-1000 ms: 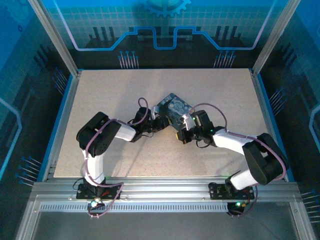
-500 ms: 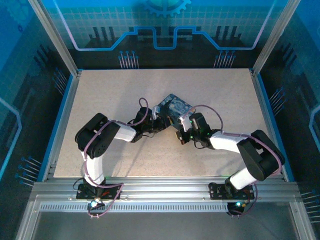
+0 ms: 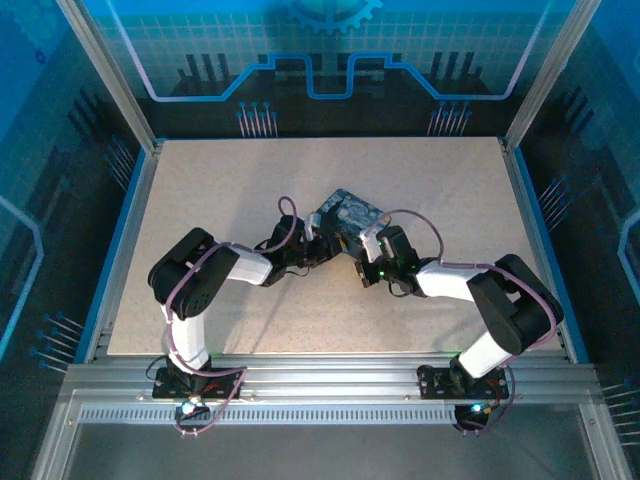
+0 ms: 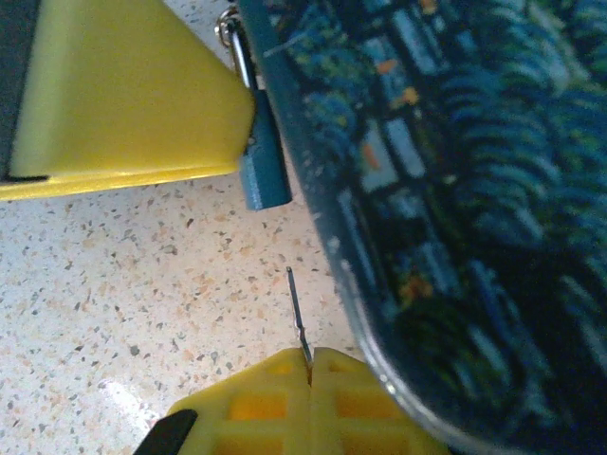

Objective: Unlock a padlock with a key

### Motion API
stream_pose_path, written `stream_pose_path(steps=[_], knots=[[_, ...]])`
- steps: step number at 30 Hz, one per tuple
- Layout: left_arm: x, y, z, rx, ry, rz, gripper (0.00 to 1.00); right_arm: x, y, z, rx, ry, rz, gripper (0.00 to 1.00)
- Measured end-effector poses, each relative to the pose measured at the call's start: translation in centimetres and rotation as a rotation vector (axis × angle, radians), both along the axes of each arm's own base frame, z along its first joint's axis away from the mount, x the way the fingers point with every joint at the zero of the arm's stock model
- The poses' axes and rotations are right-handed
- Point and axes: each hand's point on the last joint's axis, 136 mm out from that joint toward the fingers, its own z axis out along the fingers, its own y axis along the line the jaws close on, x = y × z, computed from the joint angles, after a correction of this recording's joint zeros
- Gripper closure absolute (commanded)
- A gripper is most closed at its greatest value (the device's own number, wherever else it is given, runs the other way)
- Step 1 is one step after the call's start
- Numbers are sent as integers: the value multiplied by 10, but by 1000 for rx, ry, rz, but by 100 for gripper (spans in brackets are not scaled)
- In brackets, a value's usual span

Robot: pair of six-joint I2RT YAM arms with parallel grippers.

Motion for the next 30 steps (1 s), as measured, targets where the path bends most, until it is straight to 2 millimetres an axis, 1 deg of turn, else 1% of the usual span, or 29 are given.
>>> stream_pose_path(steps=[6,18,25,30], knots=[[-1,-1,1,-1,-1,-2,75,4,-5,0,-9,-7,-18,98],[-1,-1,0,3,-3,1,75,2,4,4,17,-24,21,98],[-1,0,-1,9,2,7,75,4,5,-2,22,-12,13,98],[-1,0,-1,9,2,6,75,6,7,-2,30,-11,5,98]])
